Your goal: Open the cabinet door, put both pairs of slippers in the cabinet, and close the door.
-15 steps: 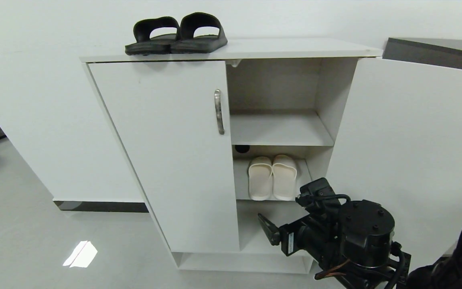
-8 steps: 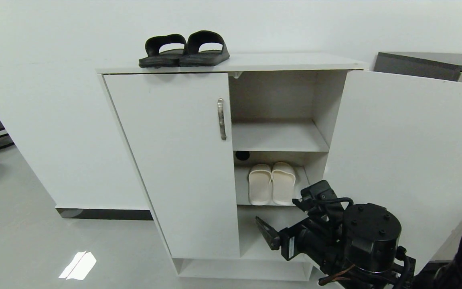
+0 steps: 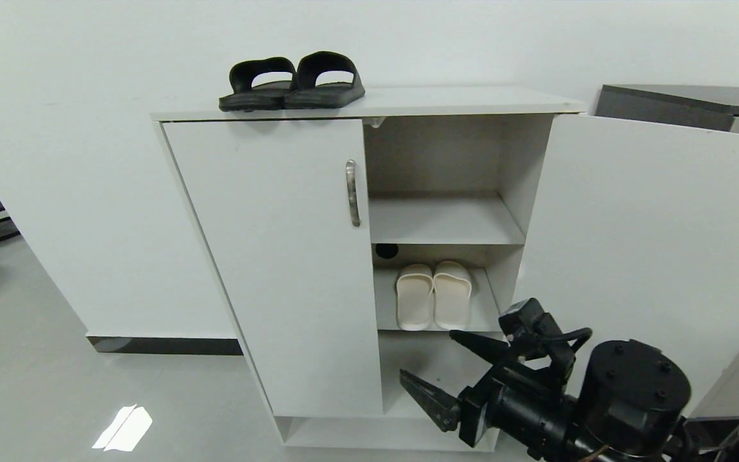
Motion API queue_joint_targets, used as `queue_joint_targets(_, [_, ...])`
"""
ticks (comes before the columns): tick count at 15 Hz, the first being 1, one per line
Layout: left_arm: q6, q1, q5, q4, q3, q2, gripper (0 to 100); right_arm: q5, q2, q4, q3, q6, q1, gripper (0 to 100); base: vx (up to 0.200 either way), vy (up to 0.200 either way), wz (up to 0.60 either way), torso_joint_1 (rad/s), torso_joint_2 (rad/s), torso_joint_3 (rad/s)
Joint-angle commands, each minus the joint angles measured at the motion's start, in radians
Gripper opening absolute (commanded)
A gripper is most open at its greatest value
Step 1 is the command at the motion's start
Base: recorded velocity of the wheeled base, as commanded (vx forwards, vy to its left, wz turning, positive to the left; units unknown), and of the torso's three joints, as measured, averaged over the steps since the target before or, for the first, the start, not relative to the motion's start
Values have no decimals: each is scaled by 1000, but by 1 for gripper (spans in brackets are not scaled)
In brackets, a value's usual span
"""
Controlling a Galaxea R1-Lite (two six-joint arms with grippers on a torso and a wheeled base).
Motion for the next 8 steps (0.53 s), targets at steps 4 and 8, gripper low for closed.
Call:
queue_joint_targets(4, [0, 0, 0, -1, 0, 1, 0, 38, 32, -36, 67, -7, -32, 100, 0, 200, 0, 2, -1, 1])
queue_joint_targets(8, [-2, 0, 0, -1, 0, 1, 0, 94, 38, -54, 109, -13, -32, 100, 0, 200, 0, 6, 2, 2])
